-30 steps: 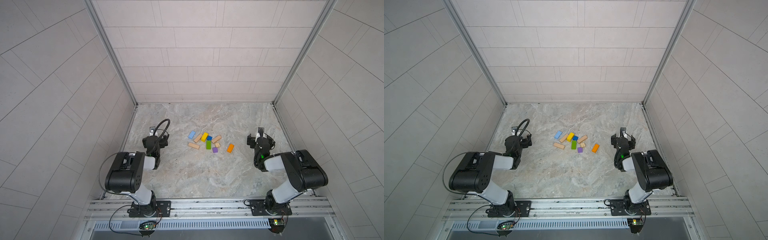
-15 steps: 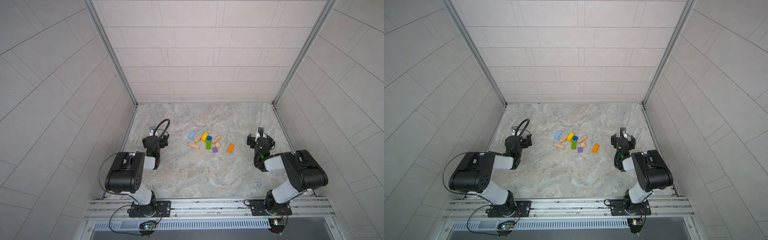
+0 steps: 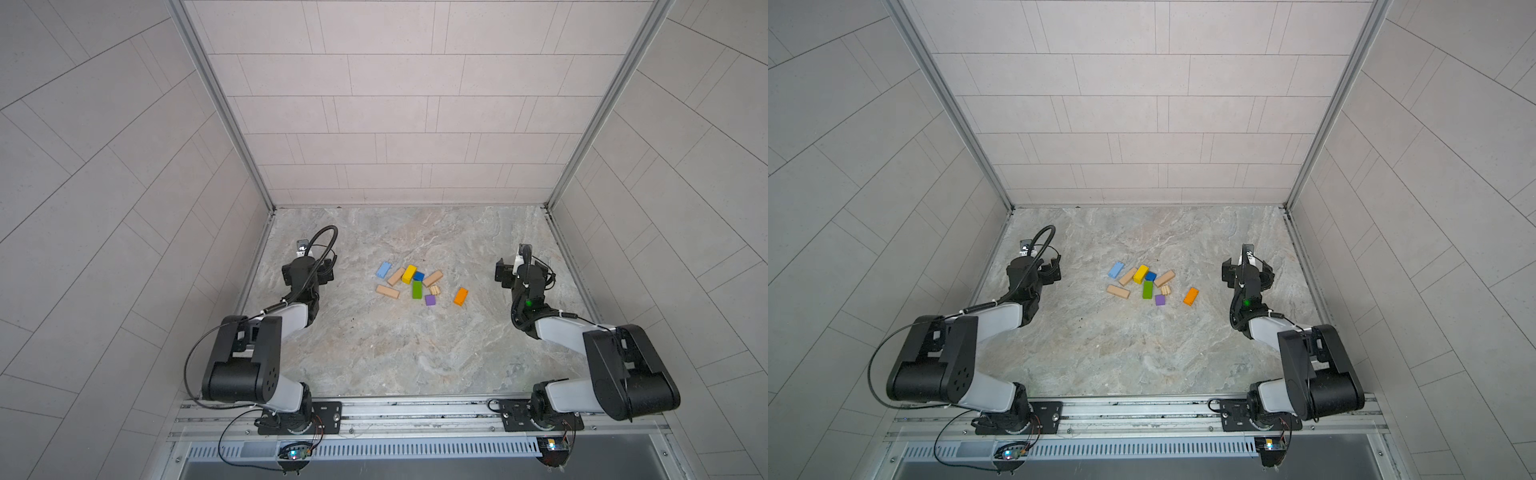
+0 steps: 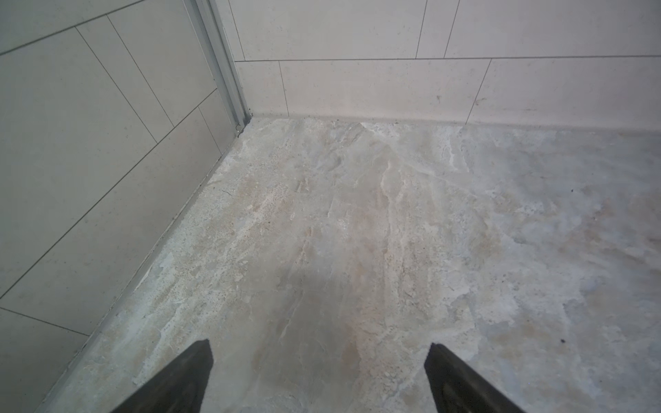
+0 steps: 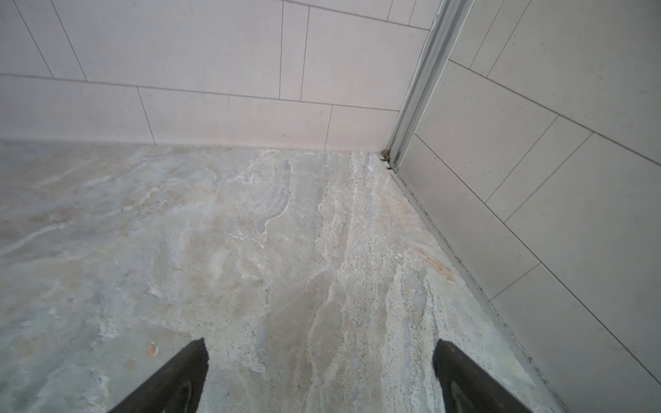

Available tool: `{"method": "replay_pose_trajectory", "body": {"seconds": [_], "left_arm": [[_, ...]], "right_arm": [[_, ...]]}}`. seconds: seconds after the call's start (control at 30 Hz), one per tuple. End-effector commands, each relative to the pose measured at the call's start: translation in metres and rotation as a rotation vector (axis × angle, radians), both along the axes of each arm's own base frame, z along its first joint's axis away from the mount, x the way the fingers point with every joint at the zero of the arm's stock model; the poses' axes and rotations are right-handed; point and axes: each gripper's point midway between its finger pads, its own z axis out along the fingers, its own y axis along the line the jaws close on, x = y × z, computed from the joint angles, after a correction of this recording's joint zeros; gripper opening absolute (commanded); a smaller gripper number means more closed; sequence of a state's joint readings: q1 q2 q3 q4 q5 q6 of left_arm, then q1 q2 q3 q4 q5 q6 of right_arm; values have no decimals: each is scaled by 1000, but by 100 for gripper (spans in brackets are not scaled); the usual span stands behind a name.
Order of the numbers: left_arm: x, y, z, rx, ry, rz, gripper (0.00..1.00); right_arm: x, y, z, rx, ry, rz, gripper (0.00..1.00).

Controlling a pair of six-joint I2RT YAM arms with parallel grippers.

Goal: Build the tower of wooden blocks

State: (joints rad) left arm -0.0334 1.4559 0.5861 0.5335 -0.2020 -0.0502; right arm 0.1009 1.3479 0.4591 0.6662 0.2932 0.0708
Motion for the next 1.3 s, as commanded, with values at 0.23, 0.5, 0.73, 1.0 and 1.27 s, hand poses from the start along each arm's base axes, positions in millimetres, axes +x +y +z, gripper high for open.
{"method": "replay_pose_trajectory", "body": {"seconds": [0.23, 0.5, 0.73, 1.0, 1.27], "left_arm": [[-9, -22, 55, -202, 140, 39, 100], [-31, -55, 67, -391, 241, -44, 100], [-55, -87, 65, -451, 383, -195, 100], [-81, -126, 47, -584, 473, -362, 100], [-95, -148, 56, -626, 506, -467, 100]], "right_arm": [[-28, 31, 16, 53, 217, 29, 99], [-53, 77, 23, 272, 364, 145, 100], [-68, 102, 12, 350, 509, 157, 100], [-68, 121, 24, 364, 500, 181, 100], [-74, 145, 30, 315, 512, 246, 99]]}}
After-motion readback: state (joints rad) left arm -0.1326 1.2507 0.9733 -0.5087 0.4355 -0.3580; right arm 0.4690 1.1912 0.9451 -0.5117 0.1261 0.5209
